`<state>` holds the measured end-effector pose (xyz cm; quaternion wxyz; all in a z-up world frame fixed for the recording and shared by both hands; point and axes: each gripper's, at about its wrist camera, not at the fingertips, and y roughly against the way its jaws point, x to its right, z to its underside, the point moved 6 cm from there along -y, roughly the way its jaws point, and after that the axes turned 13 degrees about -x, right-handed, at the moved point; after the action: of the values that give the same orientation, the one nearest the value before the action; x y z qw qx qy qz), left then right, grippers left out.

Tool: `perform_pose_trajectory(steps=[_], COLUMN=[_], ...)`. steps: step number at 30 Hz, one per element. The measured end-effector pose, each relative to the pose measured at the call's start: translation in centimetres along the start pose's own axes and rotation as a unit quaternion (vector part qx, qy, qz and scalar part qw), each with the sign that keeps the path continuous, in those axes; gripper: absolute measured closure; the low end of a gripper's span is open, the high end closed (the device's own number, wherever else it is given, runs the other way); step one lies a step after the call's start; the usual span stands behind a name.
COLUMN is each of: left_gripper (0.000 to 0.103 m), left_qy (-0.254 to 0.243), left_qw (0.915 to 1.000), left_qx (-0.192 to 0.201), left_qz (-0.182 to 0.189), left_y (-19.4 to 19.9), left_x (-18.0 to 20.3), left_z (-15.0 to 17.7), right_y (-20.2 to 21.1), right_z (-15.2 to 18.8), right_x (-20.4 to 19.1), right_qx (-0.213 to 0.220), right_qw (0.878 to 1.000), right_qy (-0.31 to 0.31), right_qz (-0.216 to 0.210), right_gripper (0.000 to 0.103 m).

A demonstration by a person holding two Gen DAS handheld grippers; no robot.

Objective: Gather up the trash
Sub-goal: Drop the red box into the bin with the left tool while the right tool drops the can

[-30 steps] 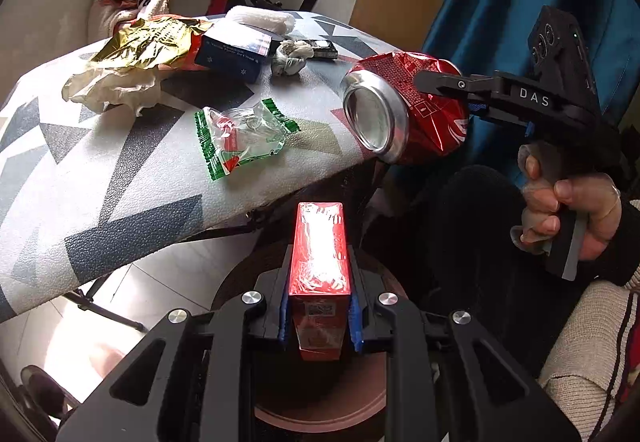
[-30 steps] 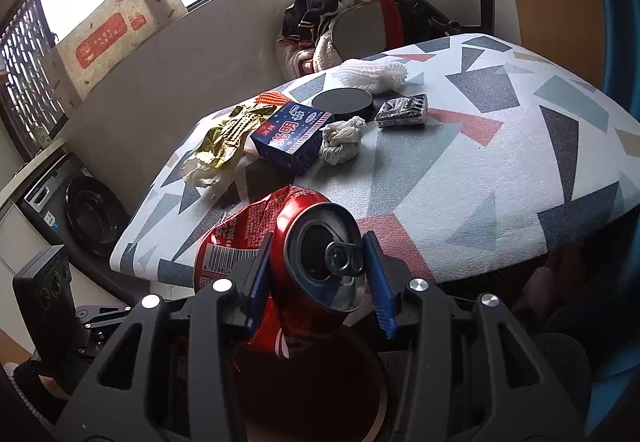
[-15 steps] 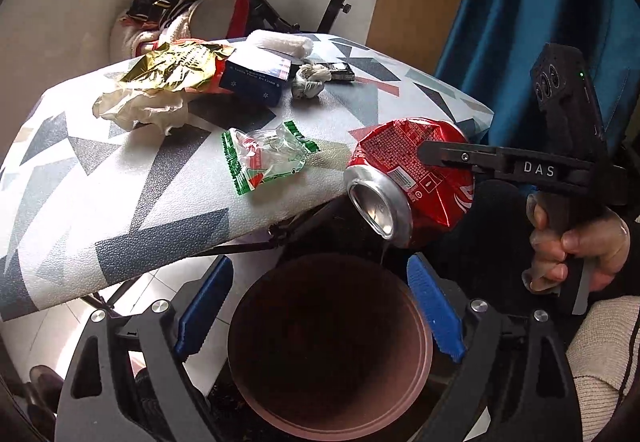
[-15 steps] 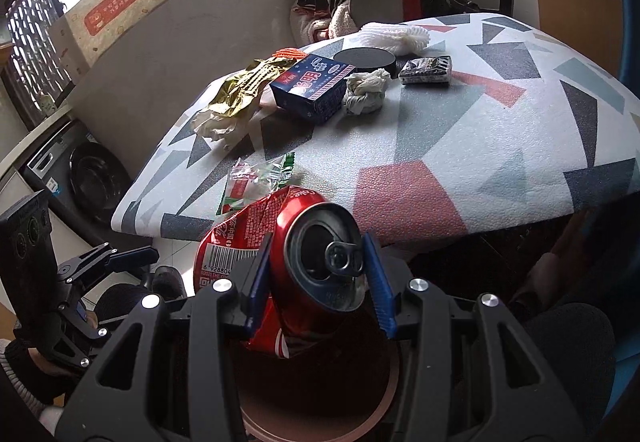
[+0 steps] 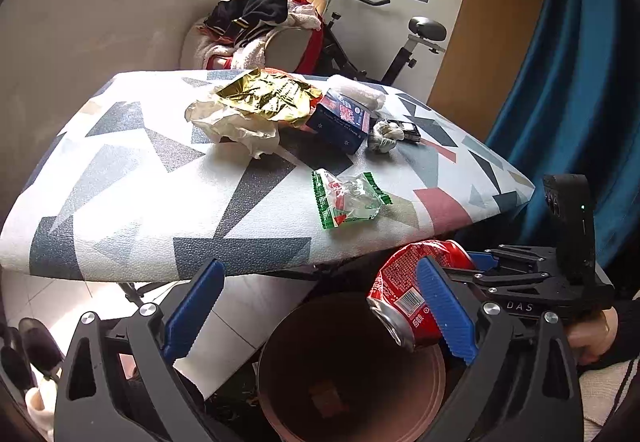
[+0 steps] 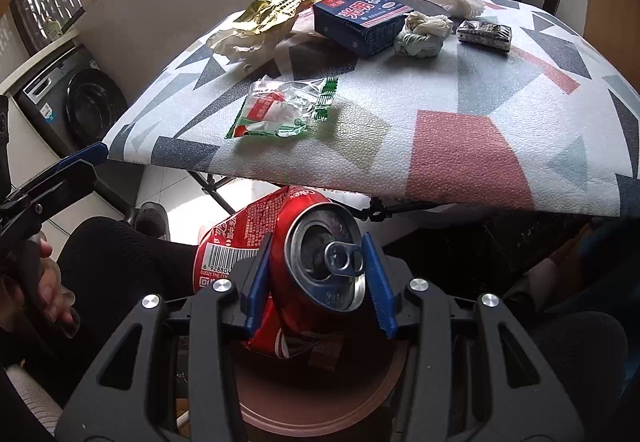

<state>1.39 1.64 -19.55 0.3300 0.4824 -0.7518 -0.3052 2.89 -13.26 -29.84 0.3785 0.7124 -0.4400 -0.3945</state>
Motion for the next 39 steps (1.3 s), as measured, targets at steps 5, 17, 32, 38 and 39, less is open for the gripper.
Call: perform_pose_trajectory(steps=[5, 17, 32, 38, 39], left_gripper=[0.006, 0.006, 0.006, 0.006, 0.006], left_qy=[-0.003, 0.005, 0.009, 0.002, 0.002], left_qw=[1.0000, 0.9997, 0.9993, 0.9992, 0.9992], left_qx=[0.002, -0.008, -0.023, -0.025, -0.026], left_qz=[-0.007, -0.021, -0.028, -0.031, -0.032], left_y=[0.1, -0.3, -1.1, -1.3, -1.3], left_x=[0.1, -0.4, -0.5, -0.2, -0.2], left_z=[0.1, 0.3, 0.4, 0.4, 0.5], right_y=[-1.5, -3.5, -3.9, -3.2, -2.9], right_z=[0.3, 1.2, 0.9, 0.8, 0.7], right_x=[-0.8, -1.0, 0.4, 0.5, 0.5], right_qx=[-0.027, -0.078, -0.085, -0.072, -0.067], right_qw=[0.999, 0.996, 0.995, 0.996, 0.996], right_qy=[0.018, 0.026, -0.003, -0.004, -0.004], right_qz=[0.010, 0.027, 0.048, 0.057, 0.059], right_gripper=[0.057, 0.057, 0.013, 0.013, 0.013])
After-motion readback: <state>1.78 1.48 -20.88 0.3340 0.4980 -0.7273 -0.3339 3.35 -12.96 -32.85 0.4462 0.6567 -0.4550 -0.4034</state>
